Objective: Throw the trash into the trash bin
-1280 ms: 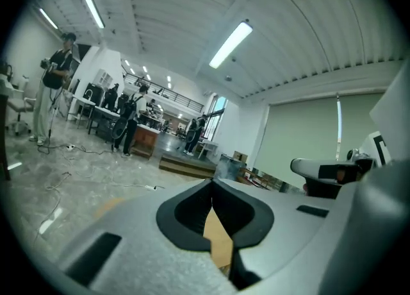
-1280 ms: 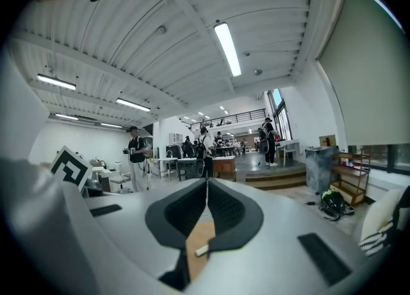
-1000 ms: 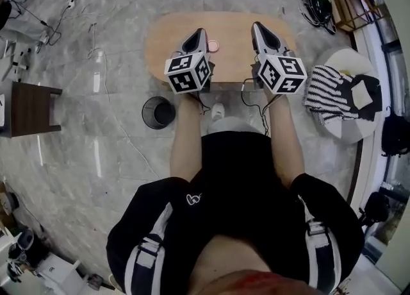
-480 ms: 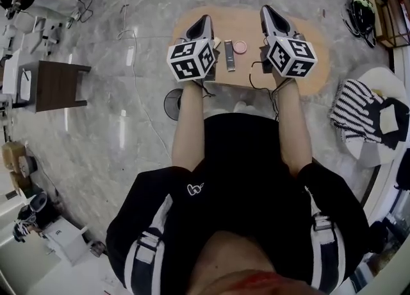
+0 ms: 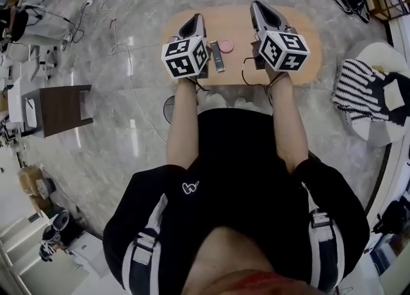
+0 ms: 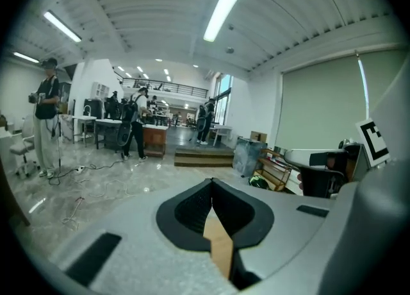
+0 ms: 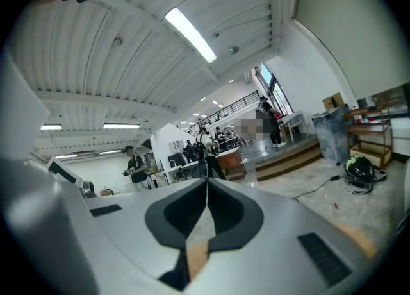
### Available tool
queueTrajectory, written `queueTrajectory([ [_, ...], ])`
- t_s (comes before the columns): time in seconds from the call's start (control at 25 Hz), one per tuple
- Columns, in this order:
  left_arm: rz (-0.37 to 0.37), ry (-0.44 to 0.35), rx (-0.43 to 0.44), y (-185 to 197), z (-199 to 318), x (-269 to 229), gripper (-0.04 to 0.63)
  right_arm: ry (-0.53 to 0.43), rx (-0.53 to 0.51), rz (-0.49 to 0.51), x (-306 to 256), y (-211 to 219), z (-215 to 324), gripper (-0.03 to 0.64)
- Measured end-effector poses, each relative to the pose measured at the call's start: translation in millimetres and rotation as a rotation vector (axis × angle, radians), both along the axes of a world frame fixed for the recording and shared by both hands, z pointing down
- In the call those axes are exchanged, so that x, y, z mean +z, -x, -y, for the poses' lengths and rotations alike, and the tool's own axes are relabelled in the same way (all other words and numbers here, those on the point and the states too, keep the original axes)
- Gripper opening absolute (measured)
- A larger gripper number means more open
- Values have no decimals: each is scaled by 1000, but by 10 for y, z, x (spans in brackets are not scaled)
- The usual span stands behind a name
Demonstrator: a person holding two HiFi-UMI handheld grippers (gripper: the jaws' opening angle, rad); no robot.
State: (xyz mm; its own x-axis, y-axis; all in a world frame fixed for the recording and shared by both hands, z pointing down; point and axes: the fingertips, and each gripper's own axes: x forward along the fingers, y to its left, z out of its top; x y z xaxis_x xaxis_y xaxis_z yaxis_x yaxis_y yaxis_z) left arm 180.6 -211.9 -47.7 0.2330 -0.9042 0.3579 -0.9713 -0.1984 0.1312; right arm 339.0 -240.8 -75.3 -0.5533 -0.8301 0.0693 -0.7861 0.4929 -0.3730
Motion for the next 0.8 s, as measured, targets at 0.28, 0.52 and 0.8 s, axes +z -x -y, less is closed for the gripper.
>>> queueTrajectory([
  [0.28,73,30,160,-832,210,128,6,67,187,75,222,-948,9,12],
  [0.52,53,48,254,-1284,232,248,6,117,264,125,460,-1287,-49,12],
  [0.8,34,79,251,-1326,223,358,6,167,287,163,682,-1413,-86,12],
])
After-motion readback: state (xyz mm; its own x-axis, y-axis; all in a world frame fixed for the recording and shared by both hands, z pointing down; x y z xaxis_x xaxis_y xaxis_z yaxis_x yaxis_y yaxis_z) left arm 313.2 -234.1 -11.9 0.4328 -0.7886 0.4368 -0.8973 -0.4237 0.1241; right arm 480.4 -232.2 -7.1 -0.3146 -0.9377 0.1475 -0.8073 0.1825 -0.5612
